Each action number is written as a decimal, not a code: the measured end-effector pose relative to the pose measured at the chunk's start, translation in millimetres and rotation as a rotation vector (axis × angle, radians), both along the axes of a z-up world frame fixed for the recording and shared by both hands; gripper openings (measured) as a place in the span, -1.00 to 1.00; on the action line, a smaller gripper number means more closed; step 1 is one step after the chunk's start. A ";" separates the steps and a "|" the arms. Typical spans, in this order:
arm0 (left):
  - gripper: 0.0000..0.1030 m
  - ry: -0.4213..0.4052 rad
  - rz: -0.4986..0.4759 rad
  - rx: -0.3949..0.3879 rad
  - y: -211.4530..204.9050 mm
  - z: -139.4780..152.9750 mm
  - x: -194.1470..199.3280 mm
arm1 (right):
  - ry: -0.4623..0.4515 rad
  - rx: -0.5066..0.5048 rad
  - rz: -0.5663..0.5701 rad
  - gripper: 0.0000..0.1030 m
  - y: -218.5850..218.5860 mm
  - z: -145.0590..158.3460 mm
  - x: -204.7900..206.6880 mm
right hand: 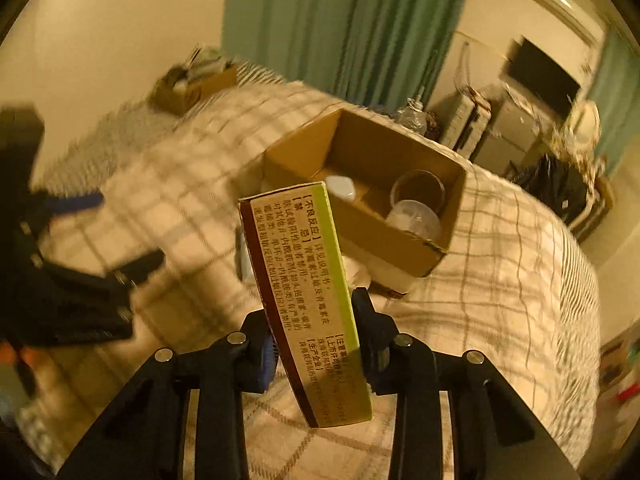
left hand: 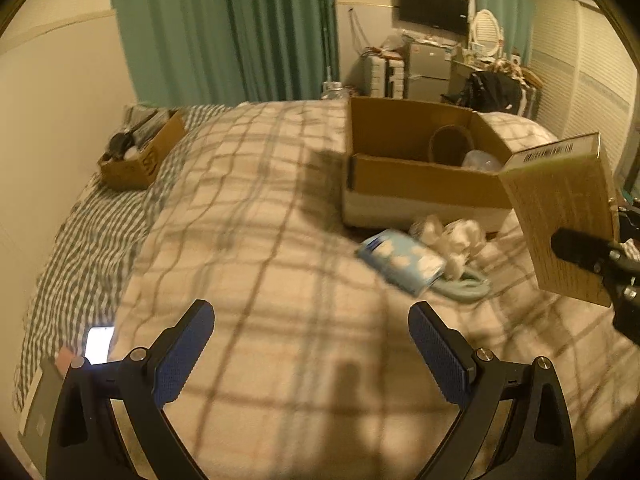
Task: Organize objects
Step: 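Grasp the medicine box with the right gripper and lift it, then carry the blue tissue pack with the left gripper while the right carries the medicine box into the box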
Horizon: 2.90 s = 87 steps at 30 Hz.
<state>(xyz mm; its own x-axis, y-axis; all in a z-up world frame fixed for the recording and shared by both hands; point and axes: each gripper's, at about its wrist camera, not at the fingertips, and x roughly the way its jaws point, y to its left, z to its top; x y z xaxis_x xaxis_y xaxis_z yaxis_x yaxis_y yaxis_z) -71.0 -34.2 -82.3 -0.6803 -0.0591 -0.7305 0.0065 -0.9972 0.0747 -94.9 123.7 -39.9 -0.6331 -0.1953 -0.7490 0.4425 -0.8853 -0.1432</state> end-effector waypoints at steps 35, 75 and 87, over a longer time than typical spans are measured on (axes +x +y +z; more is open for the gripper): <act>0.35 -0.189 -0.156 -0.009 77.6 -57.6 -59.7 | -0.086 -0.207 -0.204 -0.38 67.2 -40.6 -37.5; 0.30 0.152 -0.238 0.094 70.5 111.5 -151.0 | 0.119 -0.276 -0.231 -0.38 58.5 106.5 -153.1; 0.30 0.037 -0.272 0.042 74.4 18.3 -203.4 | -0.046 -0.237 -0.201 -0.38 31.1 10.3 -217.0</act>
